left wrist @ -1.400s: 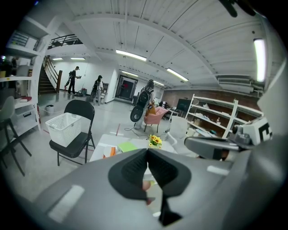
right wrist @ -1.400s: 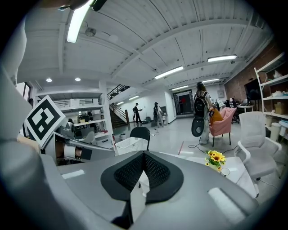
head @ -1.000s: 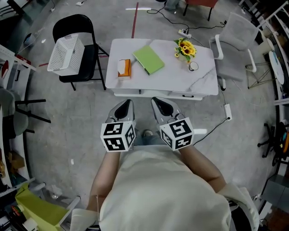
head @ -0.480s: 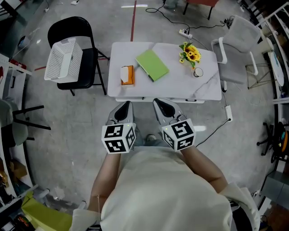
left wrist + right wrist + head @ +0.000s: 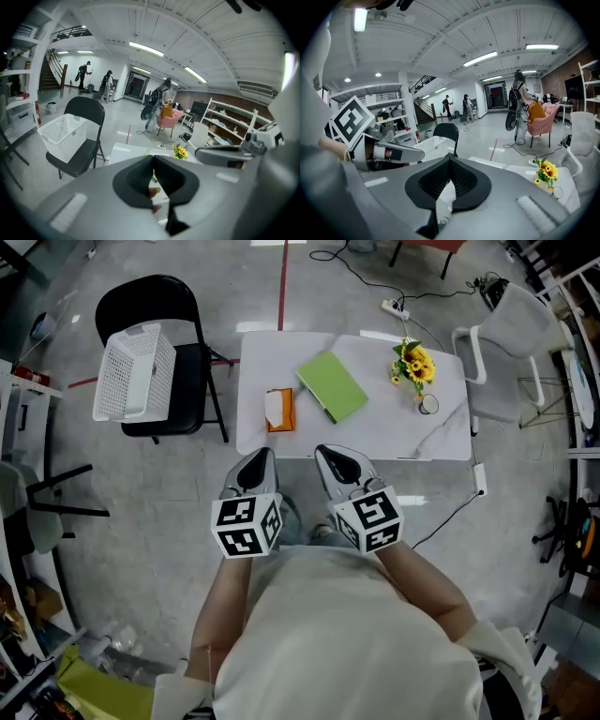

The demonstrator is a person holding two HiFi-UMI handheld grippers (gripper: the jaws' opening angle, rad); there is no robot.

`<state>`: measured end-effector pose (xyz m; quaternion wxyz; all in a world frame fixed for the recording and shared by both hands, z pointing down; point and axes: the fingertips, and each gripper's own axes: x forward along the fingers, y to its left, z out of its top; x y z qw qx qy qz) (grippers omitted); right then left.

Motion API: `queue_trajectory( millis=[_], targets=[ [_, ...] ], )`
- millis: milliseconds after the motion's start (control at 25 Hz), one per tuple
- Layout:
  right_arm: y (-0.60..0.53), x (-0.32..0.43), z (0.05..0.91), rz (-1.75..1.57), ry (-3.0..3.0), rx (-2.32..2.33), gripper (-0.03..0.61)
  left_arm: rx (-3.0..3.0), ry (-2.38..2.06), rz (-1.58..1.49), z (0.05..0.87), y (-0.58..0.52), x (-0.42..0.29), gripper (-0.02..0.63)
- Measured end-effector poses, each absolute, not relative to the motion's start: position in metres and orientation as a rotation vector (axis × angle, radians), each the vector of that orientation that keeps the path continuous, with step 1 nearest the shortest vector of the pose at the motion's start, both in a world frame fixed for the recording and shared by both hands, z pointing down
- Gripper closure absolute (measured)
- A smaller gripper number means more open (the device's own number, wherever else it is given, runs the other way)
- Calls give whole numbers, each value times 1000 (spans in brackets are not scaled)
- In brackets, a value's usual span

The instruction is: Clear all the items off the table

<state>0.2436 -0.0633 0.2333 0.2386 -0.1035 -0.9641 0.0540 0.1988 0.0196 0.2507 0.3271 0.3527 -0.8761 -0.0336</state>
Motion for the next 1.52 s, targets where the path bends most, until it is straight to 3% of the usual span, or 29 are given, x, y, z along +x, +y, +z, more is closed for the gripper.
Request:
queue_trajectory(
  millis=[720, 1280, 1520],
  targets=[
    [-32, 134, 287, 201, -2510, -169, 581, 981, -2181, 30, 293, 50, 88, 604],
    [-21, 94, 362, 249, -2384, -38, 580, 1036, -2060, 84, 358, 70, 55, 604],
    [-19, 85, 397, 260, -2332, -1, 521, 1023, -2013, 60, 386, 76, 49, 604]
  ],
)
